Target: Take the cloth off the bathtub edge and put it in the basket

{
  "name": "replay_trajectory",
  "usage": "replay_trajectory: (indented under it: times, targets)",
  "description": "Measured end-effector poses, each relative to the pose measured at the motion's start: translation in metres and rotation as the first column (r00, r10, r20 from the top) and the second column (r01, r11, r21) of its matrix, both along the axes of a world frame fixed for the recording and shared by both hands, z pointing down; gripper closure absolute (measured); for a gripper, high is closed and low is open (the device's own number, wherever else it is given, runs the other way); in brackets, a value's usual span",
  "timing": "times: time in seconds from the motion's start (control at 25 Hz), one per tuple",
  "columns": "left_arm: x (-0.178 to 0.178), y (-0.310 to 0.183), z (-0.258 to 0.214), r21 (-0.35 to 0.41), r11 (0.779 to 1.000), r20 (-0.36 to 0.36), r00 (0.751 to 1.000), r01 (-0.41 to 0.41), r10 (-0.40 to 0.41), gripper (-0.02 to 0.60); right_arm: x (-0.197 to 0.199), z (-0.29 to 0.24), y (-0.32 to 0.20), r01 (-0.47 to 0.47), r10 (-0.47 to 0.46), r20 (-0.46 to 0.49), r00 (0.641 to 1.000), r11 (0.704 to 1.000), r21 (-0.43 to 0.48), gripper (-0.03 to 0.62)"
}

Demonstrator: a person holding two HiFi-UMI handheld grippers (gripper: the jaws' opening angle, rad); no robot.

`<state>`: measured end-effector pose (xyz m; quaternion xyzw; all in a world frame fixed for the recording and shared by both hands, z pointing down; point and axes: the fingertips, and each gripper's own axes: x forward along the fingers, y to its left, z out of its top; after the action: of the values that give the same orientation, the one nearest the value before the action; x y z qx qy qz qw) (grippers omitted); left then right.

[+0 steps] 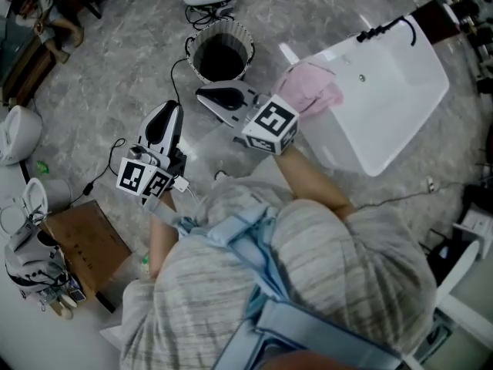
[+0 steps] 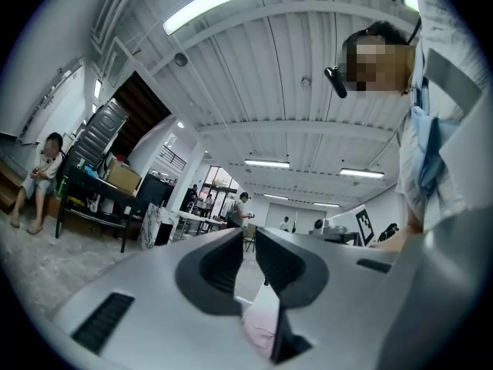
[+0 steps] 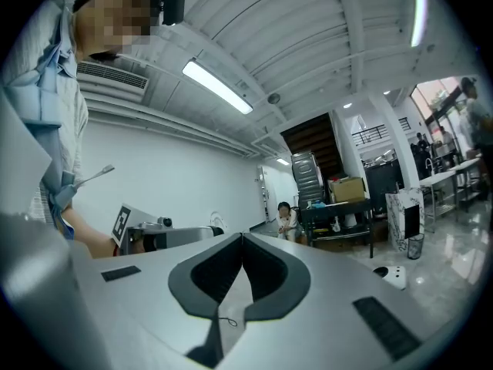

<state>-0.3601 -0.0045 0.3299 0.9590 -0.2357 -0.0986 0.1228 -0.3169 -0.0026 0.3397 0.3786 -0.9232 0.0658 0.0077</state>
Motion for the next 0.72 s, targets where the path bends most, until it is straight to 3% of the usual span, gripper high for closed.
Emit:
replay_trajectory:
  times: [0.32, 0.52, 0.72]
  targets:
    - [0.136, -0.020, -0.011, 0.057, 0.997, 0.019, 0.998, -0.060, 0.059, 0.526, 0.113, -0.008, -0.013, 0.025, -0.022, -0.051, 0.998, 0.998, 0.061, 0.591]
    - [0.233, -0.026, -0.001, 0.034, 0.994, 0.054, 0.993, -0.106, 0.104, 0.526, 0.205, -0.005, -0.017, -0.005, 0.005, -0.016, 1.000, 0.999, 0.037, 0.591]
    - [0.306, -0.034, 0.019, 0.007, 0.993, 0.089, 0.989, -0.122, 0.121, 0.526, 0.279, 0.009, -0.023, -0.023, 0.023, -0.027, 0.999, 1.000, 0.016, 0.591]
